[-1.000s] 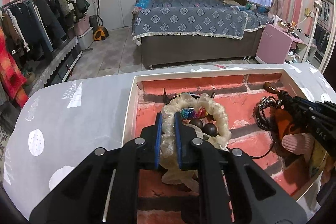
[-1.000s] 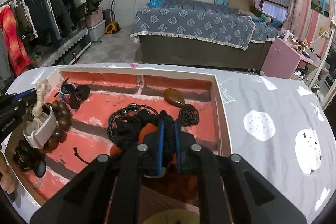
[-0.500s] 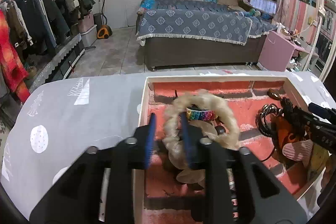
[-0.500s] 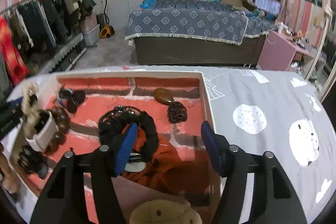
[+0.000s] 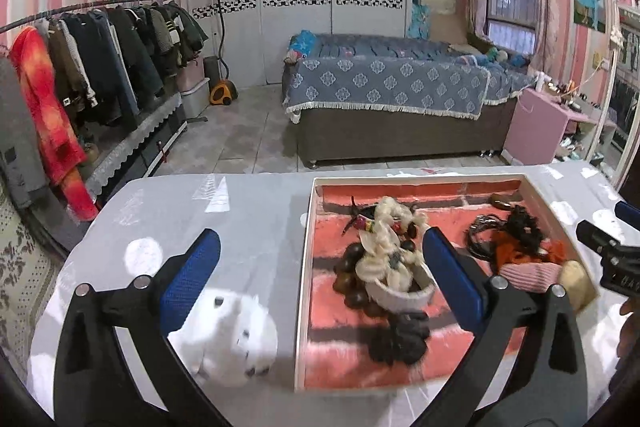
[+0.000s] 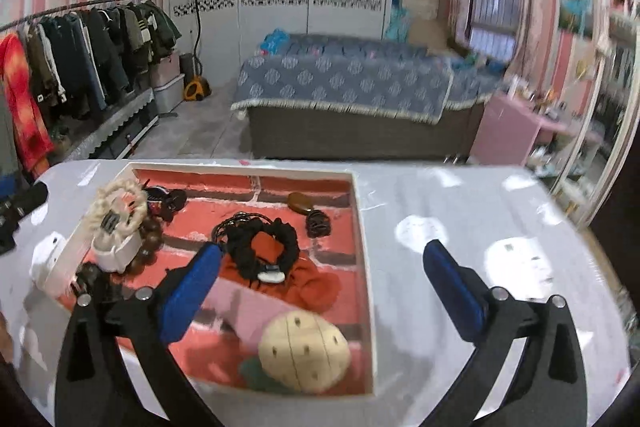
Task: Organize jewelry
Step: 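Lift both open tools away from the tray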
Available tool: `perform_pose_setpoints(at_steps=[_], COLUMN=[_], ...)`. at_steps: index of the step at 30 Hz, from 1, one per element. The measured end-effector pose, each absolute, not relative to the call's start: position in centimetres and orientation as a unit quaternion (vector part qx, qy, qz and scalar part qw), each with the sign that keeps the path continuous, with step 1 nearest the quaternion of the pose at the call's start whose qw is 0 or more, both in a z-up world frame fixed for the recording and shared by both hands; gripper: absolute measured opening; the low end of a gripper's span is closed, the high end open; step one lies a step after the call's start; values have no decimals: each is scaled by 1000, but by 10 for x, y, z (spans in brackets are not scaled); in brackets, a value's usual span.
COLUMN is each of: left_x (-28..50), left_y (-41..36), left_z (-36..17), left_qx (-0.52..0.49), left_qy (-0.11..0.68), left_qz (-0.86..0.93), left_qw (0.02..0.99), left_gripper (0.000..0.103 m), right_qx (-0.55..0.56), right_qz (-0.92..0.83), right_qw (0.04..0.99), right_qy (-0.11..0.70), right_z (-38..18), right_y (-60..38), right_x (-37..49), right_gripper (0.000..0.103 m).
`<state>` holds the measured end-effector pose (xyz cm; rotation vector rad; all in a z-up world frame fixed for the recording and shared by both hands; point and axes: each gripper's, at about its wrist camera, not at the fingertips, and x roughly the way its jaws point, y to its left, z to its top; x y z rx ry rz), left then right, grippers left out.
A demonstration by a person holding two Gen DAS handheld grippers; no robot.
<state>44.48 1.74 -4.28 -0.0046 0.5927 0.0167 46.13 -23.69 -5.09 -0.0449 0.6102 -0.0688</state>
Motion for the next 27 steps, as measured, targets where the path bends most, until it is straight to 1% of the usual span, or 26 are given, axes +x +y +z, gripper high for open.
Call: perform_pose_setpoints(at_steps=[7,13,16,21,27], left_x=[361,285,248,207,159], left_y=[14,0,-7,-4,0], left_z=[-17,-17,-16,-19,-33], left_qx=[-24,-5,5,-7,0], left_qy=[257,243,230,238,228], left_qz=[-3,-27,-35,-38,2], left_qw=[966,970,972,971,974], left_gripper=[98,98,98,98,98], right_qx=[-28,-22,-25,-13,-6], right_qz=[-24,-15,-15,-3,0], right_qw=[971,978,978,976,977], right_qy=[237,208,208,219,211], right_z=[-25,-14,-10,-9,-13], right_y=[-227,-222,-219,-218,-212], right_x=[375,304,274,225,179], right_gripper=[99,99,99,99,99])
